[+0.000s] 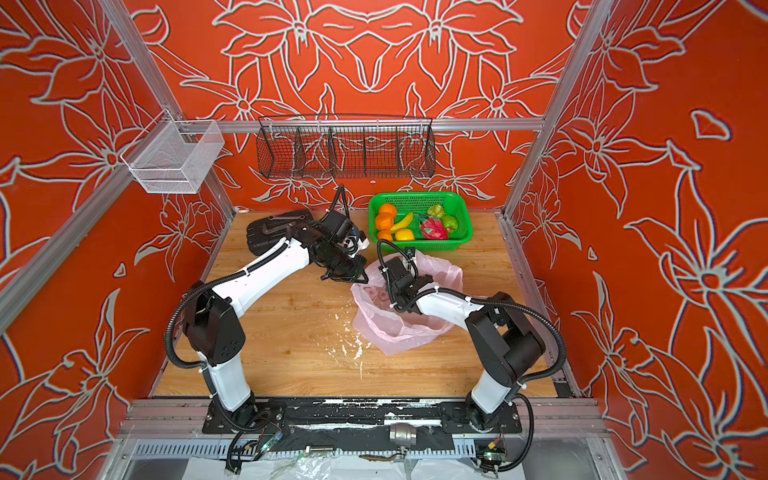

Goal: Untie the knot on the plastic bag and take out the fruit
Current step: 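Close the right gripper on the orange deep inside the bag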

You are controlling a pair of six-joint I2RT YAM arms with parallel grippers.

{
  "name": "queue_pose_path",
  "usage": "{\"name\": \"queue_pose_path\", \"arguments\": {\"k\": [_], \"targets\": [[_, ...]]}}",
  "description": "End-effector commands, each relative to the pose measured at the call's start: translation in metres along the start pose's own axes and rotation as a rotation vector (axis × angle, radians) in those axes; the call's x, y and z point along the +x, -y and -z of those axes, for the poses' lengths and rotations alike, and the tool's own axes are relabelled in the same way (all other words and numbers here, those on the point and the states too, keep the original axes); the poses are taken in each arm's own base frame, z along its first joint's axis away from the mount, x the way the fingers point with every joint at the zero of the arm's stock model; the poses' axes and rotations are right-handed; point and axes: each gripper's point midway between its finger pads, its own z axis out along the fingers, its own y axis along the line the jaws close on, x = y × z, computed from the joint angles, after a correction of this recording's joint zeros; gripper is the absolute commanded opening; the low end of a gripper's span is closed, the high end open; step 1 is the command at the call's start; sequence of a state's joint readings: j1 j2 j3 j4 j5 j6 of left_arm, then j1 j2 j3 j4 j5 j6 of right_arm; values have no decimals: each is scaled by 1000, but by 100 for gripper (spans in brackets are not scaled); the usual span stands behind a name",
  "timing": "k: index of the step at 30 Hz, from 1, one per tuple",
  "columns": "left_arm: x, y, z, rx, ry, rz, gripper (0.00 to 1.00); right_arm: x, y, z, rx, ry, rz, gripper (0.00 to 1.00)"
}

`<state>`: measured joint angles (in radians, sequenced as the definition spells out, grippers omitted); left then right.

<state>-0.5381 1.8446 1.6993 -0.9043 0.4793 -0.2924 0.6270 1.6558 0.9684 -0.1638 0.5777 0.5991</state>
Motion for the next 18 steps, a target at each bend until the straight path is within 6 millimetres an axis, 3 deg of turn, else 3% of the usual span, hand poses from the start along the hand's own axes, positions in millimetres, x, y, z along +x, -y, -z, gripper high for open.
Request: {"name": "queue_pose_path", "arguments": {"k": [1,3,10,15,18], "targets": [[9,6,5,16,-17,-12,0,-10,23,-6,124,58,-46,97],[10,5,5,14,-16,-10,0,-7,30,-11,157,44,-58,96],[11,7,2,23,-24,-17,0,21,21,-42,132,-86,-51,89],[12,5,-1,16,-30,-18,0,31,12,-51,84,-106,-42,66],[13,2,-5,5,-38,-14,1,27,9,-46,54,-103,-43,59]]}}
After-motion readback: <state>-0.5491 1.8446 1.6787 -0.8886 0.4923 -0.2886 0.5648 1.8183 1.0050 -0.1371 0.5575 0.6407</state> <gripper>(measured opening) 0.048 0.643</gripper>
